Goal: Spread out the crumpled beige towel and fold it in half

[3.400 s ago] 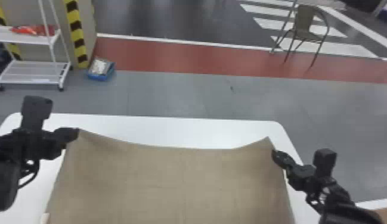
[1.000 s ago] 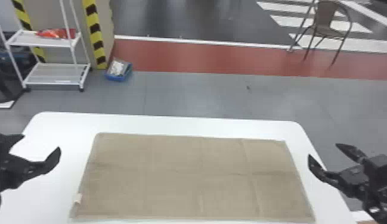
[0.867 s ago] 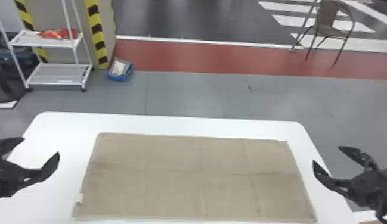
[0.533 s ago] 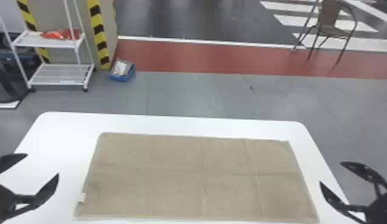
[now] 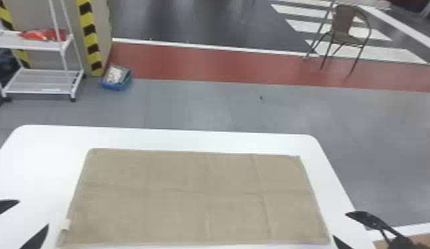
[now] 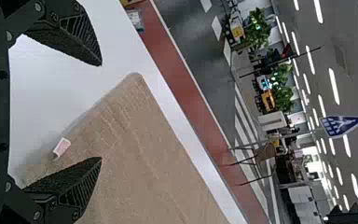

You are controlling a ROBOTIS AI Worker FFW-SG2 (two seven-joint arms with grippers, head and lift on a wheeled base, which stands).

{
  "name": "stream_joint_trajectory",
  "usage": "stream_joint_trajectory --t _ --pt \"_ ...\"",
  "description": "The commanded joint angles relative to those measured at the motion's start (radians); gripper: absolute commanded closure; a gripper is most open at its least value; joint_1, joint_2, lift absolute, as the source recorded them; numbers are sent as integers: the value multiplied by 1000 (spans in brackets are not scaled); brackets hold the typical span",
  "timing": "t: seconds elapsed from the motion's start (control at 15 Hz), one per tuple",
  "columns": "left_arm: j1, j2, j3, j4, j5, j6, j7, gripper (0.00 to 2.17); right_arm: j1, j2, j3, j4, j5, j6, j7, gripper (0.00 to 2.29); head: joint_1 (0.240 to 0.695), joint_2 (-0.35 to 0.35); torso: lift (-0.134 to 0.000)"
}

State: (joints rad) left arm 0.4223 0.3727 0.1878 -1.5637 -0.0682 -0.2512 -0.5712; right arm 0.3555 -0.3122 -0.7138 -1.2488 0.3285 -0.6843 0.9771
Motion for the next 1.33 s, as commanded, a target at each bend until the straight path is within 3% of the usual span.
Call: stream_joint_trajectory --t 0.0,0.2,0.47,0.87,1.27 --pt "4 12 -24 17 -21 8 -1 269 -4 -16 11 34 12 12 0 471 695 -243 0" --pt "27 26 -28 21 -28 8 -3 387 -6 -36 13 55 27 33 8 475 695 -267 0" --pt "35 35 -33 22 -53 54 -30 390 -43 -99 40 150 37 61 37 475 695 -296 0" --pt "23 35 -56 30 -84 60 -19 397 -129 -104 96 175 53 303 51 539 695 -323 0" --pt "18 37 -62 30 -104 88 -19 451 -161 -119 146 187 70 395 71 566 695 -318 0"
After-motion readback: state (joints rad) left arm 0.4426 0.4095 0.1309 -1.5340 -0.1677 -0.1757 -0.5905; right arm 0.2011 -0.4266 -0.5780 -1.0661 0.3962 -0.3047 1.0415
